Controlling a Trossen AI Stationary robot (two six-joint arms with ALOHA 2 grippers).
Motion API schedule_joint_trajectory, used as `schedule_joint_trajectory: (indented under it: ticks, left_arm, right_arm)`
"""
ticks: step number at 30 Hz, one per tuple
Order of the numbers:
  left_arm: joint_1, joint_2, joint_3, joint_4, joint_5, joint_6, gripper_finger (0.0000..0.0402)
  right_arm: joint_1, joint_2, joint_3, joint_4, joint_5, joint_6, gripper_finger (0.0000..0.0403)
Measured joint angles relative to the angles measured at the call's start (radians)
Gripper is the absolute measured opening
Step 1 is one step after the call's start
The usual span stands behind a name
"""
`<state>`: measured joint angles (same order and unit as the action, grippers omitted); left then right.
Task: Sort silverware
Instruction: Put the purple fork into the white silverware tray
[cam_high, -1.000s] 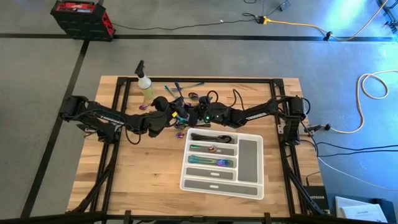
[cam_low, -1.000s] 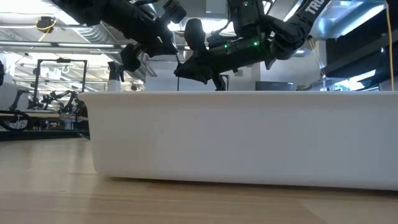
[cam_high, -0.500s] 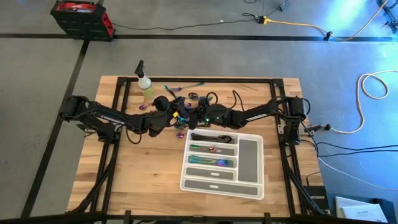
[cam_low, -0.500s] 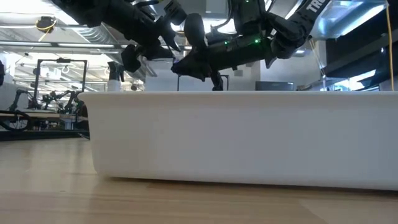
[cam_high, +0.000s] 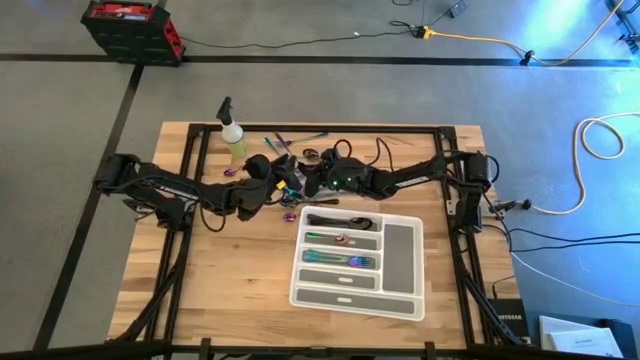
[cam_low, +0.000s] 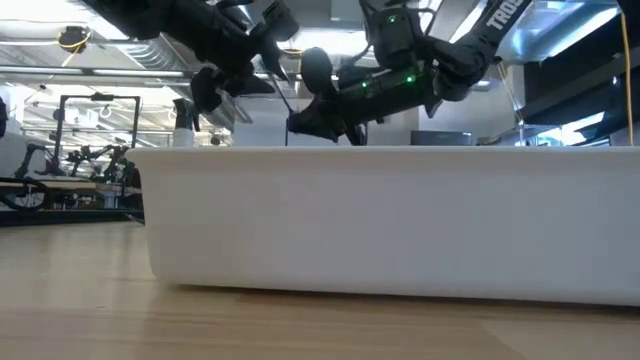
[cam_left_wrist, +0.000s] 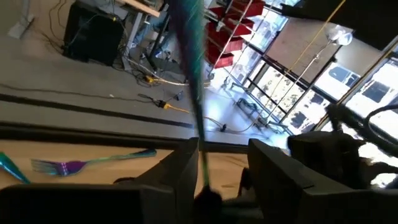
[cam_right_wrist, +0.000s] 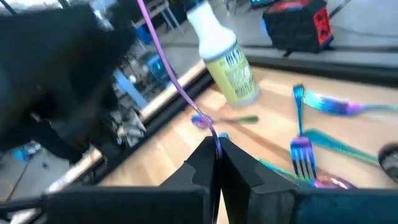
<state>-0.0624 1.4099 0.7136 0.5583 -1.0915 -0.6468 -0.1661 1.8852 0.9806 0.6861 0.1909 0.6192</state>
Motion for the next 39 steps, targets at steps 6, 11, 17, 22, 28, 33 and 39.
schedule_joint_trajectory:
  ticks: [6, 11, 17, 22, 28, 33, 39]
  left_arm:
    - [-0.026, -0.031, 0.0, -0.003, -0.02, 0.108, 0.0125]
    - [-0.051, -0.063, 0.0, -0.028, -0.023, 0.214, 0.0125]
    - [-0.075, -0.089, 0.0, -0.047, -0.003, 0.351, 0.0125]
    - [-0.077, -0.096, 0.0, -0.047, 0.254, 0.625, 0.0125]
    - [-0.075, -0.076, 0.0, 0.028, 0.472, 0.85, 0.0125]
    - [-0.059, -0.051, 0.0, 0.102, 0.401, 0.861, 0.0125]
    - [-0.004, -0.003, 0.0, 0.11, 0.415, 0.729, 0.0125]
  right_arm:
    - [-0.023, -0.042, -0.036, -0.031, 0.039, -0.028, 0.0]
    - [-0.059, -0.124, -0.111, -0.032, 0.07, -0.03, 0.0]
    - [-0.07, -0.259, -0.222, -0.101, 0.07, -0.051, 0.0]
    - [-0.048, -0.343, -0.274, -0.261, 0.07, -0.077, 0.0]
    - [0.005, -0.357, -0.274, -0.388, 0.123, -0.131, 0.0]
    - [0.058, -0.357, -0.274, -0.416, 0.21, -0.159, 0.0]
    - [0.101, -0.357, -0.266, -0.402, 0.181, -0.197, 0.0]
